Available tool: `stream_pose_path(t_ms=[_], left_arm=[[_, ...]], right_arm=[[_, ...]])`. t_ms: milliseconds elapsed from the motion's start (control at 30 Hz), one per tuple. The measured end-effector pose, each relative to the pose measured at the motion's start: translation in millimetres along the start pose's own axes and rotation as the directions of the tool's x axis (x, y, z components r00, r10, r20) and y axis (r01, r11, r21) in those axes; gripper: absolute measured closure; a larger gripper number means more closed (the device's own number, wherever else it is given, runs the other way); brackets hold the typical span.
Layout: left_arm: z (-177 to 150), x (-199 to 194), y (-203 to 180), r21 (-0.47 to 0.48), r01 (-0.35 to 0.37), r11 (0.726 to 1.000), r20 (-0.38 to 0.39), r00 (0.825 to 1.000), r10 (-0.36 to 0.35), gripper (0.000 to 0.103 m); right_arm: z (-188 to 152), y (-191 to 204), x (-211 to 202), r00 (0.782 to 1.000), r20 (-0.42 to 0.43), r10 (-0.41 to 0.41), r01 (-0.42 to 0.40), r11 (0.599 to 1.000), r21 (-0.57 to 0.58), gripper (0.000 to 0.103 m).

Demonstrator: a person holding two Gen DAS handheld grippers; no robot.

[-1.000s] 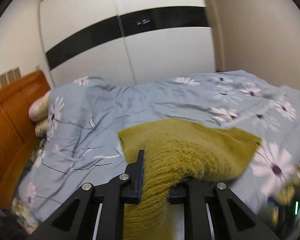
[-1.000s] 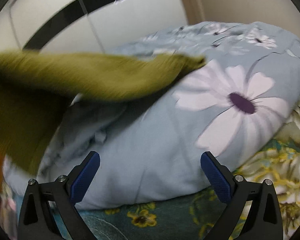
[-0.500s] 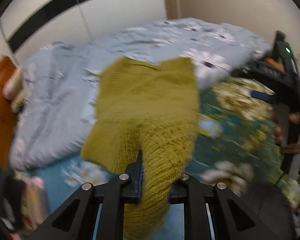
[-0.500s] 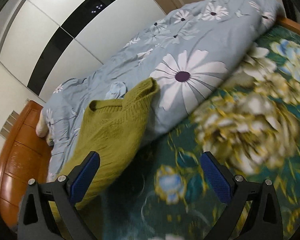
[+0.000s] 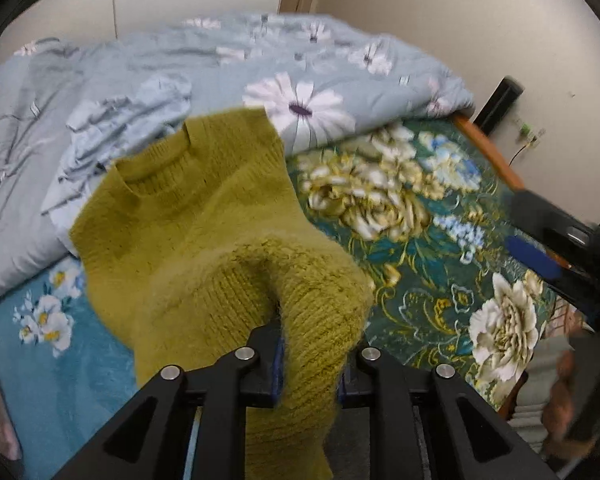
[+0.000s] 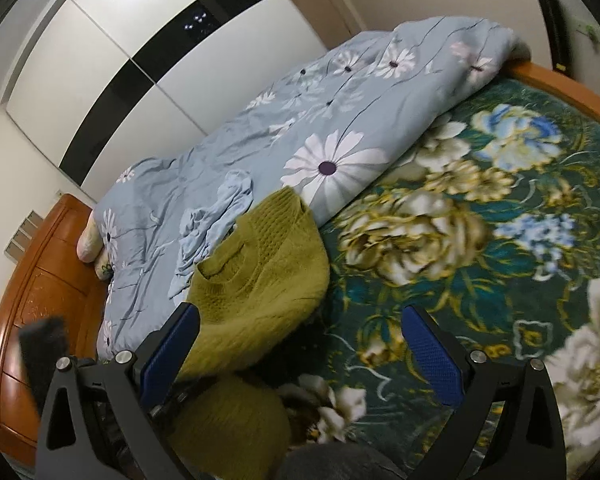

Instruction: Fold clothes

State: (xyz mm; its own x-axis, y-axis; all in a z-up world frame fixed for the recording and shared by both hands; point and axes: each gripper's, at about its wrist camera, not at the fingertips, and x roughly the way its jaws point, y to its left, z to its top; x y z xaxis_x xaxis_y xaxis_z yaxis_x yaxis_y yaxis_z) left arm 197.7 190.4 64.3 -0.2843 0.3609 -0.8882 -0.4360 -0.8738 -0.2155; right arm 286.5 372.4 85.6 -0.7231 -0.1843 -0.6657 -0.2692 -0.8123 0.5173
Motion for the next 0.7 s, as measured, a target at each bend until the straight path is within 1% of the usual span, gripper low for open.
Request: stream_pose_path(t_ms=[67, 100, 133, 167, 200, 233, 267, 333, 367, 433, 467, 500, 567, 633, 700], left_arm=[[-3.8, 3.3, 0.0, -0.021, 0.057, 0.998, -0.025, 0.998, -0.057, 0.074], [-9.6, 2.0, 2.9, -0.031, 0.093, 0.995, -0.024, 0.995, -0.094, 0.066], [-14.0, -1.1, 5.9, -0.04, 0.132, 0.99, -0.017, 0.991, -0.133, 0.06], [-18.3, -6.1, 8.6, -0.047, 0.169, 0.985, -0.005, 0.986, -0.169, 0.056], [-21.1, -11.6, 12.1, -0.051, 0.194, 0.98, 0.01, 0.981, -0.194, 0.049], [-22.0, -17.8, 16.3, -0.052, 0.206, 0.977, 0.028, 0.978, -0.205, 0.046], [-22.1, -24.0, 23.4, -0.057, 0.21, 0.976, 0.051, 0.977, -0.207, 0.044], [-20.3, -36.6, 44.2, -0.08, 0.198, 0.977, 0.106, 0.976, -0.189, 0.036], [-20.6, -40.8, 57.9, -0.104, 0.18, 0.978, 0.133, 0.977, -0.166, 0.035], [-25.1, -41.1, 95.3, -0.202, 0.119, 0.972, 0.162, 0.983, -0.087, 0.034], [-29.0, -38.6, 117.8, -0.268, 0.086, 0.96, 0.166, 0.985, -0.042, 0.034], [-34.5, -34.4, 139.4, -0.336, 0.059, 0.94, 0.165, 0.986, -0.002, 0.033], [-48.7, -26.0, 174.4, -0.445, 0.033, 0.895, 0.164, 0.985, 0.045, 0.033], [-64.5, -13.3, 204.6, -0.533, 0.019, 0.846, 0.143, 0.987, 0.068, 0.033], [-79.3, 4.9, 225.0, -0.595, 0.015, 0.804, 0.105, 0.993, 0.06, 0.033]], right_arm=[[-1.4, -6.3, -7.3, 1.0, 0.003, -0.024, 0.024, 1.0, -0.001, 0.002], [-1.9, -7.1, -5.5, 1.0, -0.004, -0.024, 0.024, 1.0, 0.002, 0.002], [-2.5, -7.9, -3.6, 1.0, -0.01, -0.025, 0.025, 1.0, 0.005, 0.002], [-3.1, -8.7, -1.8, 1.0, -0.017, -0.025, 0.025, 1.0, 0.008, 0.002], [-3.6, -9.5, 0.0, 0.999, -0.023, -0.026, 0.026, 1.0, 0.011, 0.002], [-4.2, -10.2, 1.8, 0.999, -0.03, -0.026, 0.027, 1.0, 0.014, 0.002], [-4.7, -11.0, 3.7, 0.999, -0.036, -0.027, 0.027, 0.999, 0.017, 0.002], [-5.9, -12.6, 7.3, 0.998, -0.049, -0.027, 0.029, 0.999, 0.023, 0.002], [-6.6, -12.5, 10.0, 0.998, -0.058, -0.025, 0.026, 0.999, 0.023, 0.002], [-9.3, -4.3, 22.7, 0.996, -0.092, 0.006, -0.006, 1.0, 0.002, 0.002], [-9.9, -0.2, 29.7, 0.994, -0.112, 0.01, -0.011, 1.0, -0.009, 0.0], [-10.4, 4.2, 37.4, 0.991, -0.134, 0.013, -0.016, 1.0, -0.02, 0.0], [-11.4, 16.6, 57.6, 0.983, -0.185, 0.005, -0.015, 0.999, -0.05, 0.0], [-12.5, 31.2, 78.7, 0.973, -0.232, -0.018, -0.003, 0.996, -0.09, 0.0], [-14.8, 49.8, 103.3, 0.957, -0.286, -0.052, 0.008, 0.988, -0.151, 0.0]])
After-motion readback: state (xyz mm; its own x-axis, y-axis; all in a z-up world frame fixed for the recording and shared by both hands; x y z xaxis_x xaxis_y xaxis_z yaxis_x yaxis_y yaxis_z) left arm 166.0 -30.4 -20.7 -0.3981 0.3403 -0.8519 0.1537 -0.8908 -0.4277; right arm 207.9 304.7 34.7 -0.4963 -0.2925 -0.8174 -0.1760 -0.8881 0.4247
